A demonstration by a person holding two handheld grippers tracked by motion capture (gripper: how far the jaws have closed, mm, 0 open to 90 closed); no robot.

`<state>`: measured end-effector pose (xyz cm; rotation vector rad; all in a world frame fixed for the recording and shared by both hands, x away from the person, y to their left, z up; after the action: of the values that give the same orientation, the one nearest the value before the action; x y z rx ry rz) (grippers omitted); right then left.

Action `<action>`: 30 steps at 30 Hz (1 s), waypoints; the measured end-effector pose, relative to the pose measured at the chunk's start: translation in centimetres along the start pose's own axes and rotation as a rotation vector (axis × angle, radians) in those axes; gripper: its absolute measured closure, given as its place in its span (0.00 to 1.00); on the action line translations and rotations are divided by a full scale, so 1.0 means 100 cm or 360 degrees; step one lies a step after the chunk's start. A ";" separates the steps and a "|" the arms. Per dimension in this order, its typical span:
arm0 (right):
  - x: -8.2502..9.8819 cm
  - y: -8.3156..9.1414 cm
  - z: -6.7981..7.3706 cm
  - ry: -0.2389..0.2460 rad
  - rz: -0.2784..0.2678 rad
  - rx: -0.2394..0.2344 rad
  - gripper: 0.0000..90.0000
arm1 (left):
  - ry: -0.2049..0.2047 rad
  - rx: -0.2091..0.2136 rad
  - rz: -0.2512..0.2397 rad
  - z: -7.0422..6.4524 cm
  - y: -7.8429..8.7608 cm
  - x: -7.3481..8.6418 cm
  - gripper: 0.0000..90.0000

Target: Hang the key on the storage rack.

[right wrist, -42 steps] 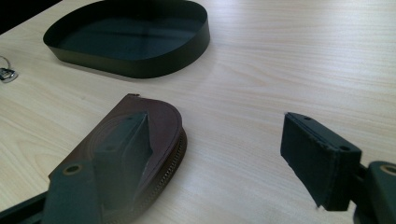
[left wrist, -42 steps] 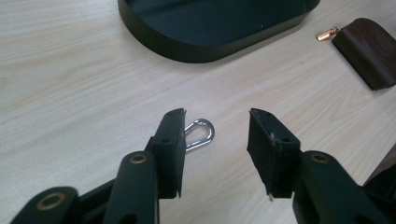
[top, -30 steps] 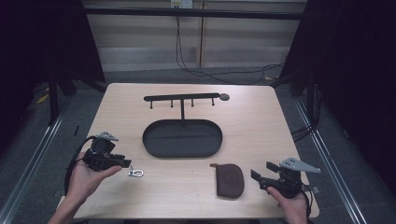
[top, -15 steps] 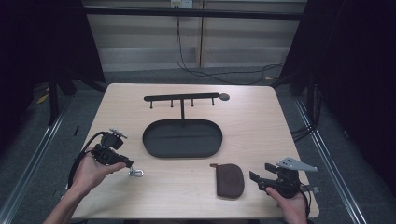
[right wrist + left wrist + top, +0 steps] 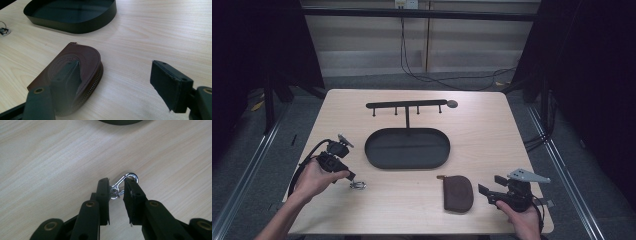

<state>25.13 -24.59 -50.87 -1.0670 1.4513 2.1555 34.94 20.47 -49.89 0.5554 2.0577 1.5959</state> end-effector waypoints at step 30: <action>0.002 -0.004 -0.001 -0.0021 0.0036 -0.0006 0.25 | -0.0110 -0.0033 0.0212 -0.002 -0.017 -0.005 0.99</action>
<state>25.28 -24.57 -51.26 -1.0410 1.4610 2.1772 35.17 19.62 -51.44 0.7436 1.9879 1.6462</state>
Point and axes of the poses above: each handheld gripper's, and its own axes: y roughly backward along the jaws, x roughly out of its underside, z roughly to its left, the point moved 7 cm from there along -y, roughly forward along the jaws, and after that the axes turned 5 degrees about z, right-handed, at the moved point
